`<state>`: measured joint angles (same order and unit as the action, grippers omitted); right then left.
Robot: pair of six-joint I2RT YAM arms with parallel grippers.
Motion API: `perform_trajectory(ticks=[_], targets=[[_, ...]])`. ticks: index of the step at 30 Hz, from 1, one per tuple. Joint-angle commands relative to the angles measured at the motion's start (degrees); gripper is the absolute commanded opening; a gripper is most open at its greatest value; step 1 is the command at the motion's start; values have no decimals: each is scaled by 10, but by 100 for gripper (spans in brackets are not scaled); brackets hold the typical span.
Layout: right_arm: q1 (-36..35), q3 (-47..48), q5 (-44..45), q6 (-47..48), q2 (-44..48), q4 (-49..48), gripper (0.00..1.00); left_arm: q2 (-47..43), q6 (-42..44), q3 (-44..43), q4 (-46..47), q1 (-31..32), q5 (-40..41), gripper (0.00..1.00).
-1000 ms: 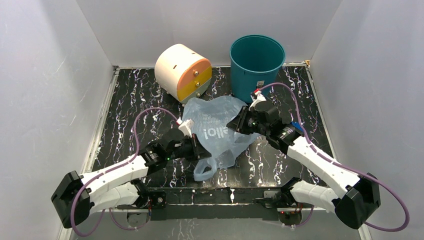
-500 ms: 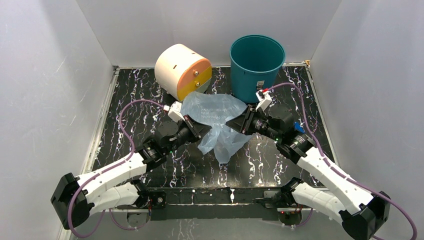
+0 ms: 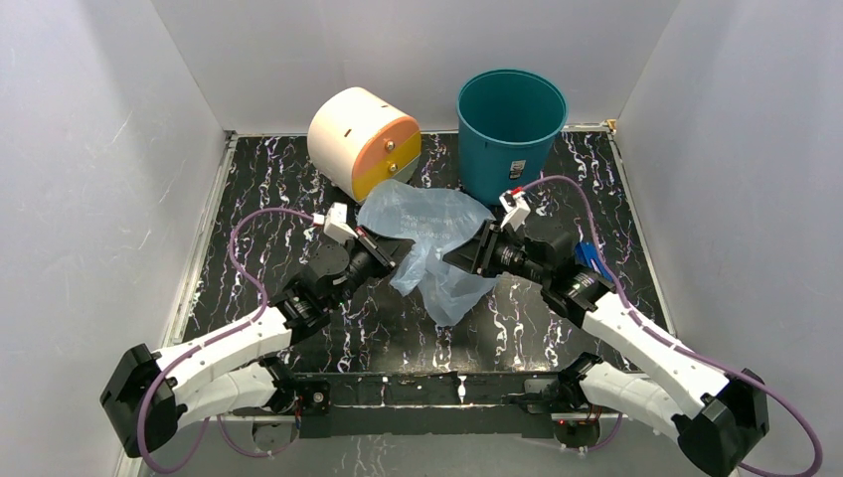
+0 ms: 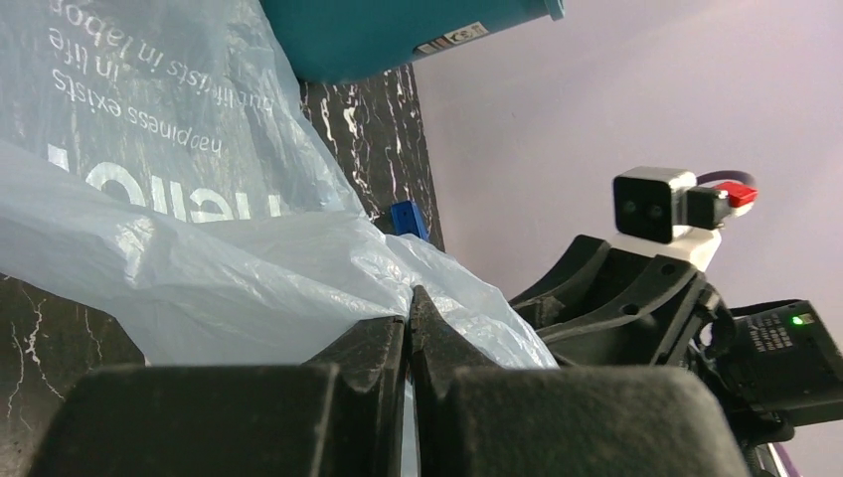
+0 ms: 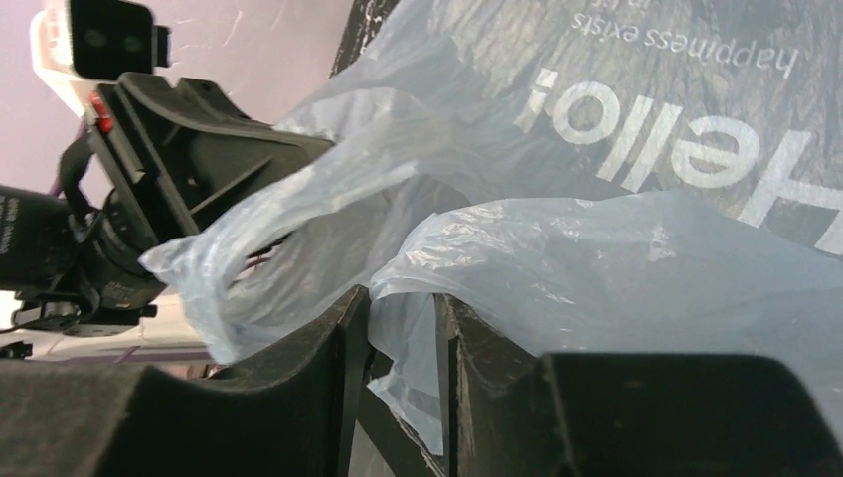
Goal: Put the trash bags into the trash bin
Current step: Unfold the trash bag at the center of the board.
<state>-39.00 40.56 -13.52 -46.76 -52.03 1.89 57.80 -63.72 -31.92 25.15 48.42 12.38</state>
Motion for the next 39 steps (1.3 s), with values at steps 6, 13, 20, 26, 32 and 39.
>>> perform_trajectory(ticks=[6, 13, 20, 26, 32, 39], targets=[[2, -26, -26, -14, -35, -28, 47, -21, -14, 16, 10, -5, 40, 0], [-9, -43, -40, -26, -60, -57, 57, -6, -17, 16, 21, -5, 24, 0], [-127, -39, 200, 0, -69, -32, 56, -3, -19, 15, 25, -5, 17, 0], [-261, -27, 493, -60, -97, 53, 52, -5, -15, 9, 14, -5, 13, 0], [-273, -16, 533, -75, -130, 74, 39, -5, -12, 5, 10, -5, 10, 0], [-271, -36, 490, 11, -26, 0, 5, -9, -2, 1, -3, -5, 20, 0]])
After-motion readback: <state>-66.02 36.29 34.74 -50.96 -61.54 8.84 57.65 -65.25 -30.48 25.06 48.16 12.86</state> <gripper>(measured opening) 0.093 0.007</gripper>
